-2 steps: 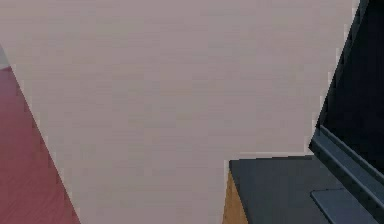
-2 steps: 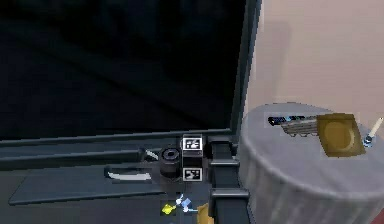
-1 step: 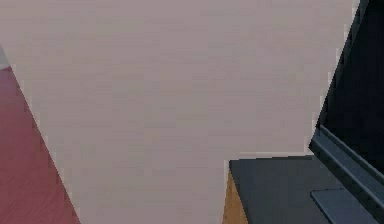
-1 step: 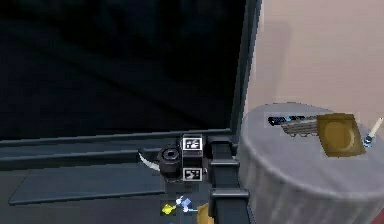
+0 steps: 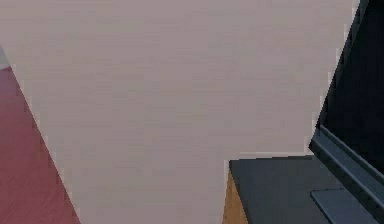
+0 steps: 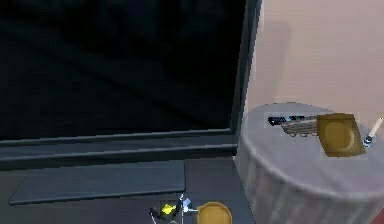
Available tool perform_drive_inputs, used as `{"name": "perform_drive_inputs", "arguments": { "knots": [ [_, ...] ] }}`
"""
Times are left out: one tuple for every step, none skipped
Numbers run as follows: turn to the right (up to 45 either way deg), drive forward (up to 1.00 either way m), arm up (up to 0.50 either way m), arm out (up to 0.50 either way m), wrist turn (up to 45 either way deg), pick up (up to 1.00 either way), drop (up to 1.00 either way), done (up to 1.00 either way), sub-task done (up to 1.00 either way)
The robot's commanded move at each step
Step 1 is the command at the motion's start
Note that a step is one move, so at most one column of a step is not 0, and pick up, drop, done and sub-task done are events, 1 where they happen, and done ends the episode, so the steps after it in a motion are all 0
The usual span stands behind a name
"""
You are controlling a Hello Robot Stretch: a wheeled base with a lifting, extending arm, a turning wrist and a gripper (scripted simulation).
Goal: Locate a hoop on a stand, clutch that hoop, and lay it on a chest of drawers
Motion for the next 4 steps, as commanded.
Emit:
{"name": "perform_drive_inputs", "arguments": {
  "knots": [
    [0.0, 0.00, 0.00, 0.00, 0.0, 1.00, 0.00, 0.00, 0.00],
    [0.0, 0.00, 0.10, 0.00, 0.0, 0.00, 0.00, 0.00, 0.00],
    [0.0, 0.00, 0.30, 0.00, 0.0, 0.00, 0.00, 0.00, 0.00],
    [0.0, 0.00, 0.00, 0.00, -45.0, 0.00, 0.00, 0.00, 0.00]
  ]
}}
